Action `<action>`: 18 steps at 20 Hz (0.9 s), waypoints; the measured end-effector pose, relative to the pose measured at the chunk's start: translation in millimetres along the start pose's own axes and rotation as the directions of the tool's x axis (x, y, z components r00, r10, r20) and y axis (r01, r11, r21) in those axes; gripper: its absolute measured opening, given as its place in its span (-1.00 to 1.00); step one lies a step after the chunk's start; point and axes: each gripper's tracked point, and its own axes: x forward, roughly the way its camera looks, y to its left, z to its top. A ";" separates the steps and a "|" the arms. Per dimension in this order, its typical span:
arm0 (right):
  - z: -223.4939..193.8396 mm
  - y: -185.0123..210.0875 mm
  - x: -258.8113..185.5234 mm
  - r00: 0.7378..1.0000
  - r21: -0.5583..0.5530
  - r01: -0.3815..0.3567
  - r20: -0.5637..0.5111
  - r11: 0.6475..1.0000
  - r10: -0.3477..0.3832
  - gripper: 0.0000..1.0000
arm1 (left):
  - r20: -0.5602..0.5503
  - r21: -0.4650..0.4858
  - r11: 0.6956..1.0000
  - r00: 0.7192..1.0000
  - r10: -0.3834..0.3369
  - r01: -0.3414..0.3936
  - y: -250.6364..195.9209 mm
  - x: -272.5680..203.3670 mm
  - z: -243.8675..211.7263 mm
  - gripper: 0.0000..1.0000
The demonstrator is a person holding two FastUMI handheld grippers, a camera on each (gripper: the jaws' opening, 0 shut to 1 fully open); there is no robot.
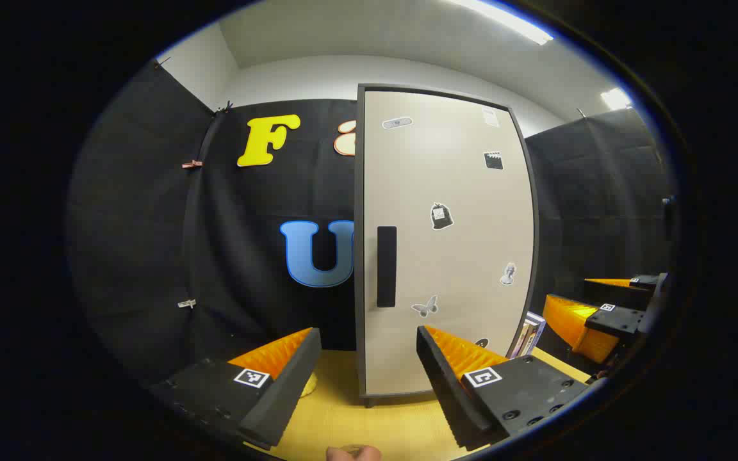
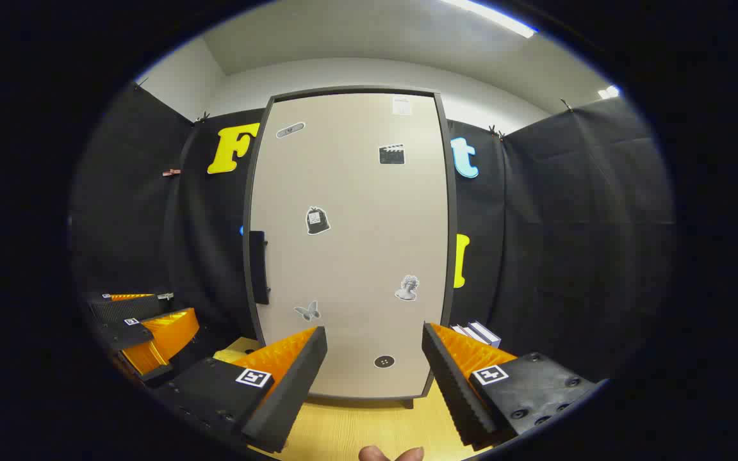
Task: Open the cabinet door with the right hand, grasp the bottle in the cabinet with the left hand and place it on the coaster, then close the cabinet door with the right hand.
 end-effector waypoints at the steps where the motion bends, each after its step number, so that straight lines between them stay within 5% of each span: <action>1: 1.4 0.0 -0.9 1.000 0.000 0.004 0.003 1.000 -0.004 0.95 | 0.000 -0.002 1.000 1.000 0.001 -0.001 1.9 -0.7 0.5 0.89; 18: 1.7 -6.2 -10.3 1.000 -0.002 0.012 -0.004 1.000 -0.012 0.95 | 0.011 0.025 1.000 1.000 0.012 -0.012 9.2 -6.5 4.0 0.89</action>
